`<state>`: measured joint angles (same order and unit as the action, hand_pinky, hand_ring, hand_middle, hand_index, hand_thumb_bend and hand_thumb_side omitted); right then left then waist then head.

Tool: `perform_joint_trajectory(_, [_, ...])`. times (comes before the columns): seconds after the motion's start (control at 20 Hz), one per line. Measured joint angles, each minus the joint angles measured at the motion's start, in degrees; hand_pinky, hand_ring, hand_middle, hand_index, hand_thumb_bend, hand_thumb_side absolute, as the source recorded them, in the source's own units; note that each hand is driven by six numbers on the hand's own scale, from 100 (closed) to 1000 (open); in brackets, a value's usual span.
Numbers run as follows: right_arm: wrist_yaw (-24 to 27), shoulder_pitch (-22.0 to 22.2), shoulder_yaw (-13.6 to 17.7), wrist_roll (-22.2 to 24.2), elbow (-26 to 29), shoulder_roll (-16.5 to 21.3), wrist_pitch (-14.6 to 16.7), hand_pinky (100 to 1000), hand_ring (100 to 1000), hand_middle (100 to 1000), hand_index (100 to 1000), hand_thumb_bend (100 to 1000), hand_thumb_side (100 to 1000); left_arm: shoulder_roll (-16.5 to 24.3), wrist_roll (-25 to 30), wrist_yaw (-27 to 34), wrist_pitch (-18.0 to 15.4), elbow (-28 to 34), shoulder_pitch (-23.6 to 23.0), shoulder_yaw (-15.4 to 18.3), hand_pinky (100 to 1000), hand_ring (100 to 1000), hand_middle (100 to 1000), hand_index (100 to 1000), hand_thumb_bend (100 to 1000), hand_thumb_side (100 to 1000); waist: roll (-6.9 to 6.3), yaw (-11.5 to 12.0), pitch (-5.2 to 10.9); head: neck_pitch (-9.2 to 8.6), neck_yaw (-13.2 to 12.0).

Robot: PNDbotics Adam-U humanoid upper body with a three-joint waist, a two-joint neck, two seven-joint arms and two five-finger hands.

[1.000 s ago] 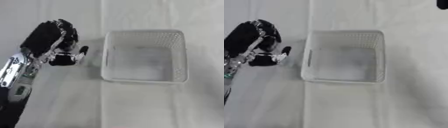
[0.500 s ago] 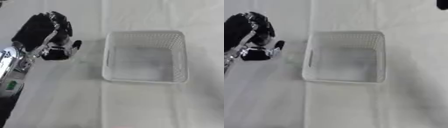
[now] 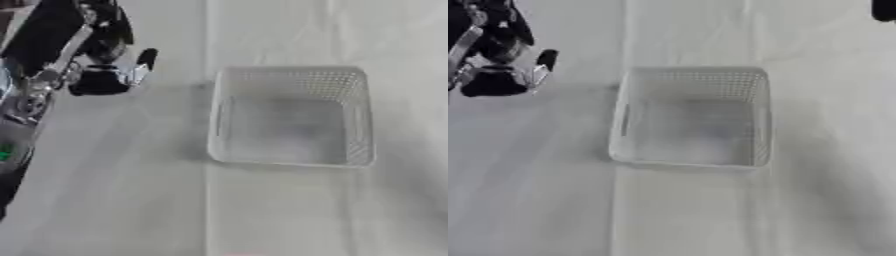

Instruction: Pick up objects on the table and place them in the box.

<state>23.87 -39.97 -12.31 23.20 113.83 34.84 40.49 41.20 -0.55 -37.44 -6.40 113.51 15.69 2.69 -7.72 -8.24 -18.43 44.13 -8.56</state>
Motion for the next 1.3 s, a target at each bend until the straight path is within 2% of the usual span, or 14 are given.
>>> perform_joint_trajectory(0.05, [-0.1, 0.1, 0.0, 0.1, 0.0, 0.0, -0.1, 260, 398, 659, 379, 100, 960, 0.5, 0.3, 1.8, -0.3, 0.0, 0.5, -0.2, 100, 100, 100, 336, 100, 441, 0.08, 0.0, 0.02, 0.00, 0.0])
perform_joint_trajectory(0.1, [-0.2, 0.2, 0.0, 0.1, 0.0, 0.0, -0.1, 260, 398, 659, 379, 100, 960, 1.1, 0.7, 3.7, -0.7, 0.0, 1.1, -0.6, 100, 100, 100, 337, 100, 523, 0.12, 0.1, 0.03, 0.00, 0.0])
perform_joint_trajectory(0.15, [-0.3, 0.2, 0.0, 0.1, 0.0, 0.0, -0.1, 260, 398, 659, 378, 100, 959, 1.5, 1.1, 5.5, -1.2, 0.0, 1.8, -0.9, 100, 100, 100, 337, 100, 443, 0.12, 0.1, 0.06, 0.00, 0.0])
perform_joint_trajectory(0.45, [-0.7, 0.2, 0.0, 0.4, 0.0, -0.5, -0.4, 260, 398, 660, 378, 100, 958, 4.0, 2.4, 11.7, -6.1, 0.0, 7.9, -3.1, 100, 100, 100, 338, 100, 432, 0.14, -0.4, 0.62, 0.00, 0.0])
perform_joint_trajectory(0.75, [-0.7, 0.2, 0.0, 0.7, 0.0, -0.5, -0.7, 259, 397, 661, 378, 100, 957, 4.4, 4.9, 14.5, -7.6, 0.2, 13.7, -5.4, 100, 100, 100, 339, 100, 426, -0.40, -1.2, 0.88, 0.00, 0.0])
perform_joint_trajectory(1.0, [-0.7, 0.2, -0.2, 0.9, 0.0, -0.7, -0.9, 258, 396, 663, 379, 100, 955, 1.4, 8.4, 14.6, -8.4, 0.3, 17.5, -8.3, 100, 100, 100, 342, 100, 439, -0.75, -2.5, 1.05, 0.00, 0.0])
perform_joint_trajectory(1.2, [-0.7, 0.1, -0.4, 1.2, 0.0, -1.0, -1.2, 256, 394, 666, 375, 100, 953, -3.2, 11.7, 13.4, -8.6, 0.3, 19.0, -10.4, 100, 100, 100, 344, 100, 444, -0.84, -3.3, 1.05, 0.00, 0.0])
perform_joint_trajectory(1.25, [-0.7, 0.1, -0.4, 1.2, 0.0, -1.0, -1.2, 256, 394, 666, 374, 100, 953, -4.2, 12.3, 13.0, -8.6, 0.3, 19.3, -10.8, 100, 100, 100, 344, 100, 434, -0.85, -3.5, 1.05, 0.00, -0.1])
perform_joint_trajectory(1.3, [-0.7, 0.1, -0.4, 1.3, 0.0, -1.0, -1.3, 255, 394, 666, 374, 100, 960, -4.9, 12.9, 12.6, -8.8, 0.3, 19.7, -11.3, 100, 100, 100, 344, 100, 343, -0.91, -3.6, 1.05, 0.00, -0.1])
